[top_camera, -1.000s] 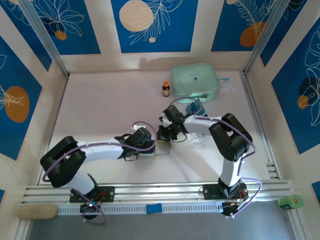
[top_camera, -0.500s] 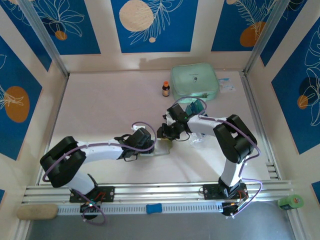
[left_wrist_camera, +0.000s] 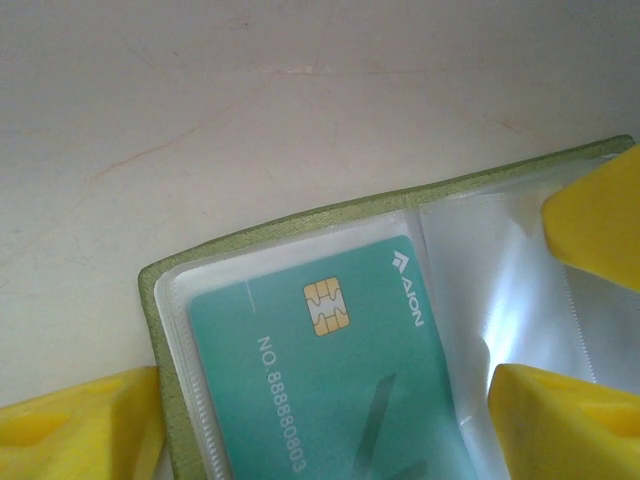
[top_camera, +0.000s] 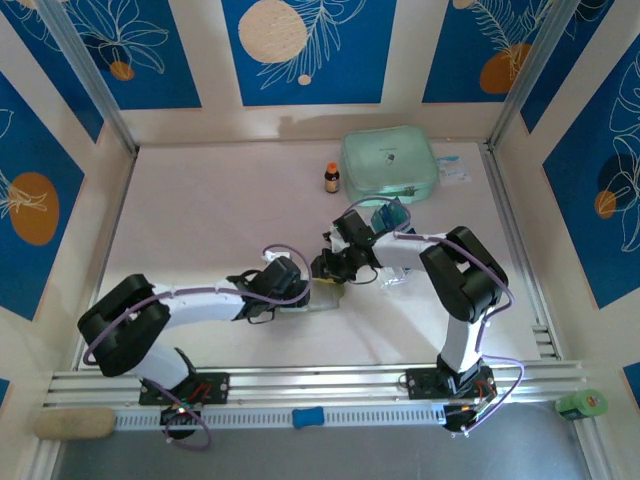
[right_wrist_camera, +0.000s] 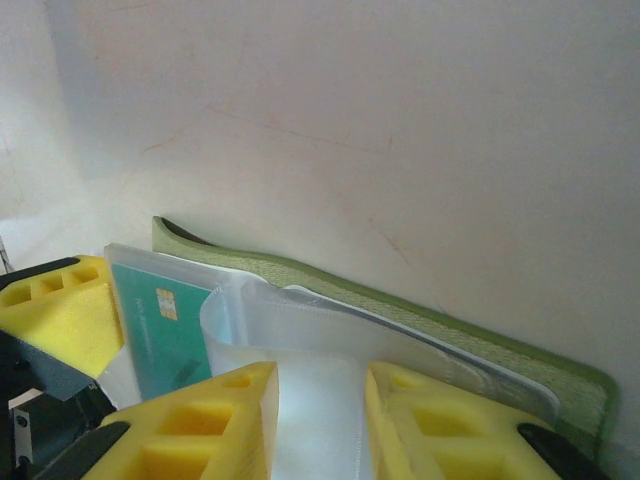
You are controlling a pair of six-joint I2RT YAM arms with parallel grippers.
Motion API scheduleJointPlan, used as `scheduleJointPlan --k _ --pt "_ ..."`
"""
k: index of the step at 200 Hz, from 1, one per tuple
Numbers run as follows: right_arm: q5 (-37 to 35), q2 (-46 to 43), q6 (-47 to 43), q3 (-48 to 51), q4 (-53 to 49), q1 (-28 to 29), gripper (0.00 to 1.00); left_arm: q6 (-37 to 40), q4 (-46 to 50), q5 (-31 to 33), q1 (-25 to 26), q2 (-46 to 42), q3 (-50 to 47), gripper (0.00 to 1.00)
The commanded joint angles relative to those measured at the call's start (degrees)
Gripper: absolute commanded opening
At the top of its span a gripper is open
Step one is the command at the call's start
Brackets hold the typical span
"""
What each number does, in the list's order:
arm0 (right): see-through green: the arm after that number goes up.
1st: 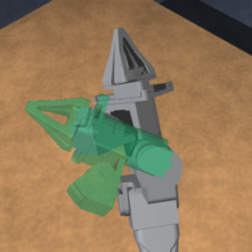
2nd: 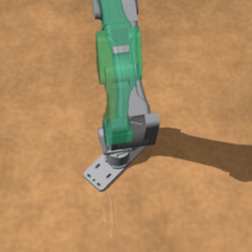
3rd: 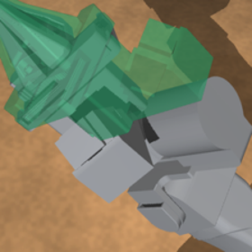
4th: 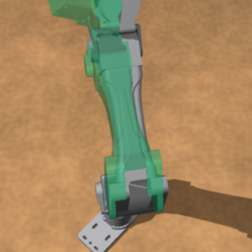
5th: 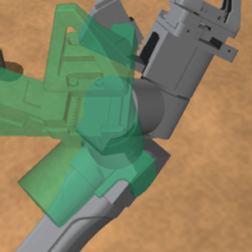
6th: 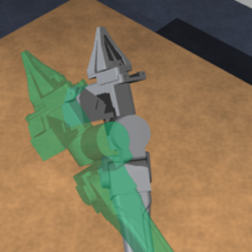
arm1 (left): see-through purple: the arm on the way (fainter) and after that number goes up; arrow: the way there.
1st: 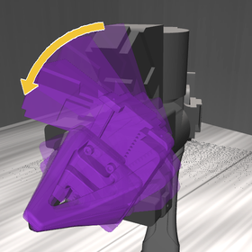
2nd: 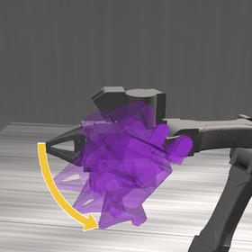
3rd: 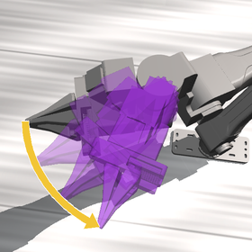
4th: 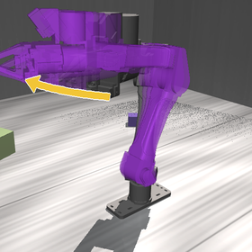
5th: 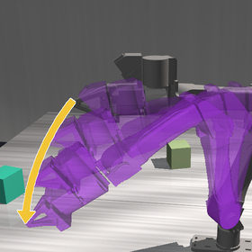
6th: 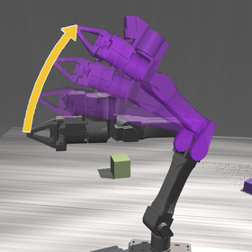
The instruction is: Put the credit cards into the card holder
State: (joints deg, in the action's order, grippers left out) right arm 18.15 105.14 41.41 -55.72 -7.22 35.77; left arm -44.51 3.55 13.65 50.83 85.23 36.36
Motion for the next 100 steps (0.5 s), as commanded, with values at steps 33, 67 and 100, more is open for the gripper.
scheduleJointPlan --k 33,67,100 --pt "4.90 1.32 2.78 0.77 2.24 -0.52 0.30 0.30 0.30 -0.16 0.54 -0.94 -1.08 0.86" --pt "7.66 0.60 5.06 1.75 5.26 -1.48 0.30 0.23 0.27 -0.04 0.50 -1.08 -1.12 0.88" --pt "9.51 0.37 6.78 2.04 7.10 -1.67 0.29 0.22 0.40 0.06 0.51 -1.03 -1.16 0.90"
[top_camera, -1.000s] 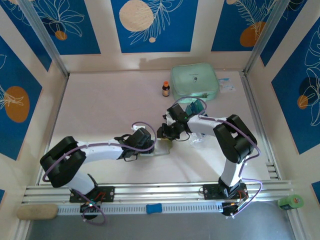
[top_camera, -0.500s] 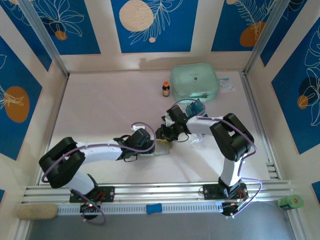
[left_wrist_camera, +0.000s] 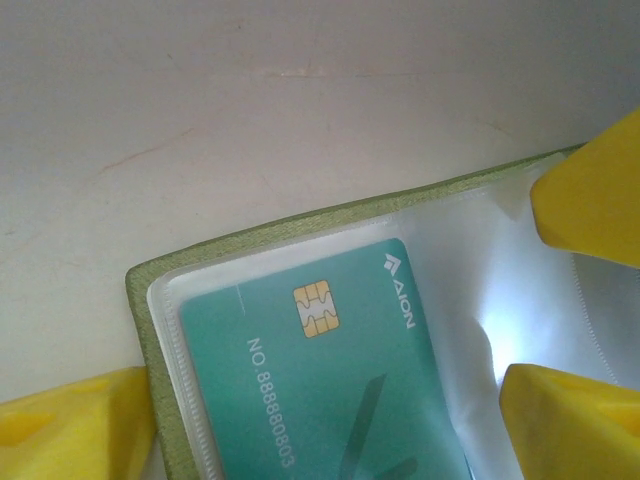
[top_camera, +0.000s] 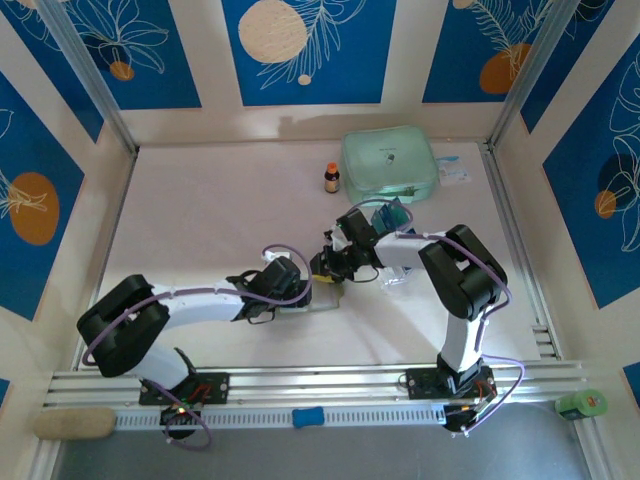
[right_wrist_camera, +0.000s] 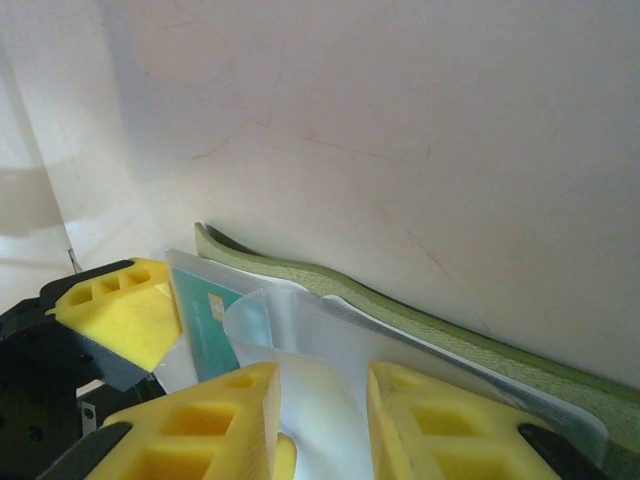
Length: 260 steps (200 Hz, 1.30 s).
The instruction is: Put the credit cards into the card holder
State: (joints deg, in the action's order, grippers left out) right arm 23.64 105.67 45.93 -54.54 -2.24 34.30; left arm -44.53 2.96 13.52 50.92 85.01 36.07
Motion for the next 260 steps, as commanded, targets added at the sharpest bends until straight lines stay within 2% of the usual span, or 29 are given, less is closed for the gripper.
scheduleJointPlan --k 1,75,127,177,260 --pt "4.03 -0.22 2.37 0.85 2.18 -0.20 0.28 0.24 0.99 0.24 0.42 -0.81 -0.85 0.90" --pt "6.02 -4.15 5.44 1.88 4.54 0.21 0.28 0.59 4.11 1.56 0.41 -6.75 -0.72 0.93" --pt "3.76 -6.44 5.87 1.30 2.20 3.25 0.37 -0.50 9.78 6.72 0.17 -17.49 -2.09 0.98" --pt "3.00 -2.01 7.06 -2.58 2.48 7.18 0.40 -0.95 13.68 9.77 -0.55 -25.68 -3.73 1.00" --pt "2.69 5.27 7.82 -6.89 2.72 9.64 0.41 -1.87 14.37 9.90 -1.08 -27.98 -5.55 1.00"
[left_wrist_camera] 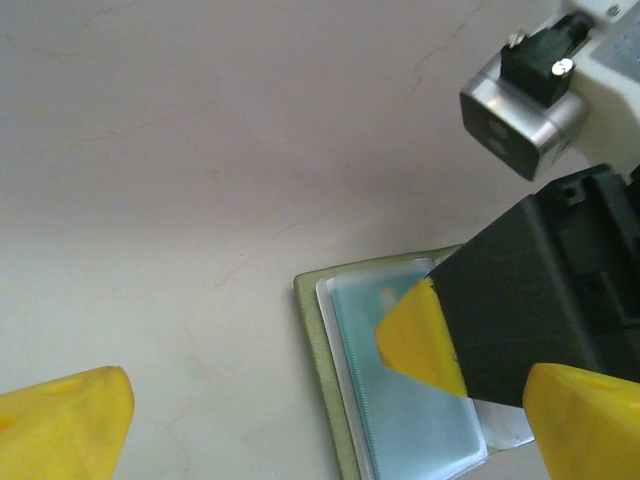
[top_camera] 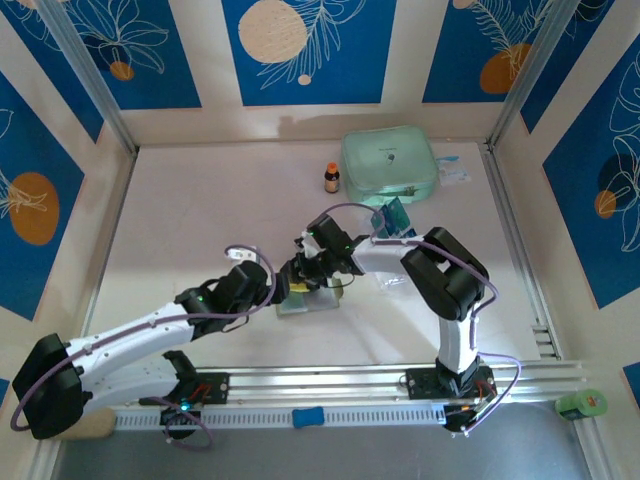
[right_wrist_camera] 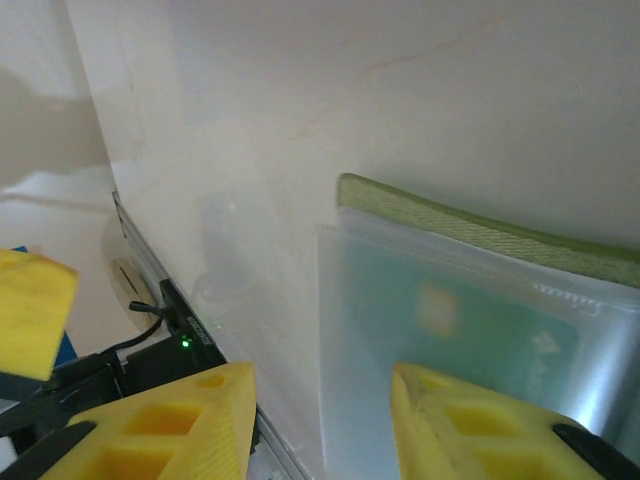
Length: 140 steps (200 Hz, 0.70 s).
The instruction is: Put the credit cards into the card holder
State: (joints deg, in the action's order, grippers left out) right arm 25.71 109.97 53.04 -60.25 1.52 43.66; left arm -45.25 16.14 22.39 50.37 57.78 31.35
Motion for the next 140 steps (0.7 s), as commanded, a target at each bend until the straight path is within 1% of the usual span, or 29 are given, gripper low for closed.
scheduleJointPlan --k 1,56,140 --pt "0.63 0.95 0.74 -1.19 -1.06 0.29 0.41 -1.15 1.18 1.01 -0.54 -0.74 -0.84 1.00" --pt "1.21 0.80 0.31 -1.87 -1.93 -0.15 0.41 -1.40 0.29 0.65 -0.62 1.01 -1.38 1.00" --pt "1.45 -0.99 -0.11 -3.21 -3.36 -2.96 0.41 -0.80 -2.04 -0.75 -0.62 4.54 -2.26 1.00"
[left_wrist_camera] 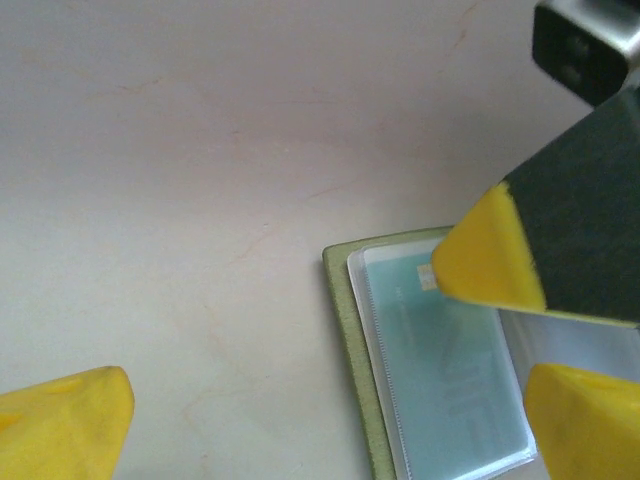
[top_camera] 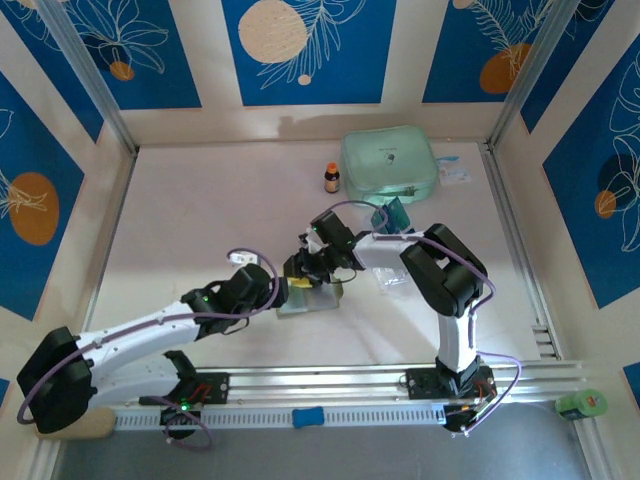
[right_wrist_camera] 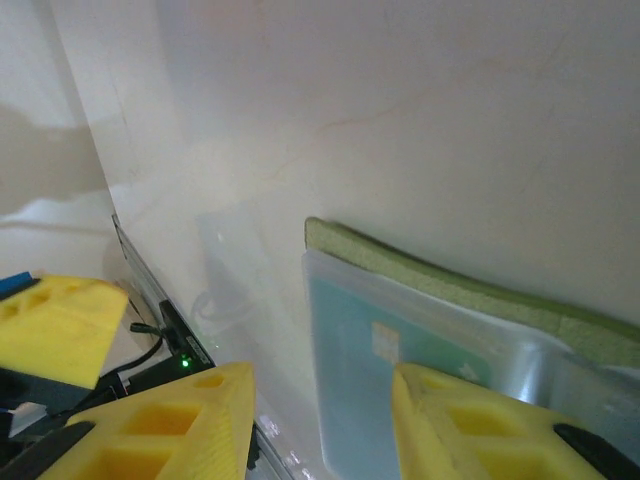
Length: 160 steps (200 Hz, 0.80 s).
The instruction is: Put the credit cards into the card holder
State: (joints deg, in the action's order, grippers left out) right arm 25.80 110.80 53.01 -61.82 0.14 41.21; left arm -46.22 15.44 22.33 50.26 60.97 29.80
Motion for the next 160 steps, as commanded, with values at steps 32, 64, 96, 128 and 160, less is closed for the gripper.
scheduleJointPlan --k 32,64,96,128,160 --pt "1.58 -2.68 -0.22 -1.47 -2.10 -1.35 0.41 1.38 -2.59 -1.55 -0.51 4.48 0.33 1.00" --pt "0.77 -6.48 -2.96 -1.02 -5.39 -4.08 0.41 2.16 -3.99 -2.23 -0.52 8.35 1.44 1.00" --pt "-5.35 -12.54 -12.01 -2.85 -17.39 -9.13 0.40 2.40 -5.46 -2.87 -0.56 10.94 2.04 1.00" --pt "-17.26 -16.49 -23.42 -8.15 -31.45 -14.93 0.40 2.62 -6.14 -3.11 -0.52 11.83 2.28 1.00" --pt "-28.41 -14.41 -30.96 -15.25 -40.85 -19.84 0.39 2.62 -6.32 -3.10 -0.54 12.01 2.30 1.00"
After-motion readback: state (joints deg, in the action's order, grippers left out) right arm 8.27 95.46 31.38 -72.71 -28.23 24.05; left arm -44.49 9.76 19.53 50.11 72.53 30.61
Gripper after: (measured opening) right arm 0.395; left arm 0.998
